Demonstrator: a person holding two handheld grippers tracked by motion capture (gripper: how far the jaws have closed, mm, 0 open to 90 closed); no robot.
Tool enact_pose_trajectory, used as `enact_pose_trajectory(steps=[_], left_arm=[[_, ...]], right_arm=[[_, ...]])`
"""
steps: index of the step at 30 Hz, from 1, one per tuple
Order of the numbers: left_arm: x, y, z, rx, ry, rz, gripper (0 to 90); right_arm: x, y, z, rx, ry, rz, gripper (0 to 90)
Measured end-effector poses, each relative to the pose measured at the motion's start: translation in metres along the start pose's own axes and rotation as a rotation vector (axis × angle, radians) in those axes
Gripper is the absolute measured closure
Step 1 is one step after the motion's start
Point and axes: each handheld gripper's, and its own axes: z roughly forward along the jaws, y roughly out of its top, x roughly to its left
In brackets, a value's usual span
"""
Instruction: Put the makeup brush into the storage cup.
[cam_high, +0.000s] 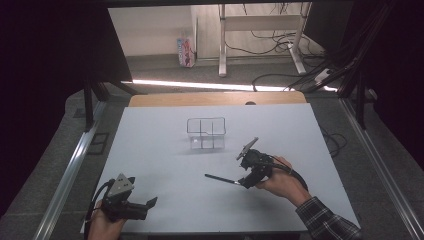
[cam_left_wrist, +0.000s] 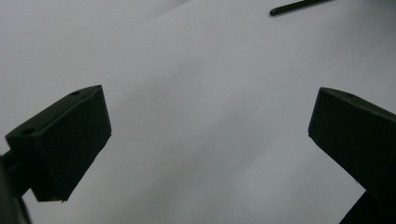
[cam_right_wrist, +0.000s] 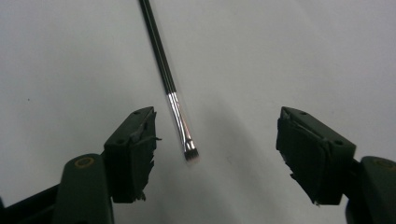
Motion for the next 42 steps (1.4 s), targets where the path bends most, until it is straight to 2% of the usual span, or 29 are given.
enact_pose_trajectory(steps=[11, 20, 32, 35, 38, 39, 41, 42], left_arm=[[0.000, 0.000, 0.000, 0.001, -0.002, 0.003, 0.0], [0.000, 0.000, 0.000, 0.001, -0.004, 0.005, 0.0], [-0.001, 0.000, 0.000, 0.004, -0.007, 0.008, 0.0], [-0.001, 0.000, 0.001, 0.005, -0.006, 0.009, 0.0], [-0.001, 0.000, 0.001, 0.005, -0.006, 0.009, 0.0], [-0.001, 0.000, 0.001, 0.005, -0.006, 0.010, 0.1], [-0.001, 0.000, 0.001, 0.005, -0.008, 0.009, 0.1], [-0.001, 0.000, 0.001, 0.005, -0.007, 0.009, 0.1]], right_arm=[[0.010, 0.022, 0.010, 0.022, 0.040, -0.062, 39.0], [0.018, 0.038, 0.017, 0.034, 0.064, -0.093, 48.4], [0.020, 0.037, 0.032, 0.069, 0.078, -0.112, 57.0], [0.020, 0.036, 0.037, 0.081, 0.073, -0.130, 58.3], [0.021, 0.035, 0.040, 0.089, 0.077, -0.133, 60.7], [0.022, 0.035, 0.041, 0.091, 0.075, -0.120, 61.7], [0.021, 0.034, 0.043, 0.100, 0.077, -0.135, 64.0], [0.021, 0.035, 0.044, 0.099, 0.080, -0.122, 65.9]])
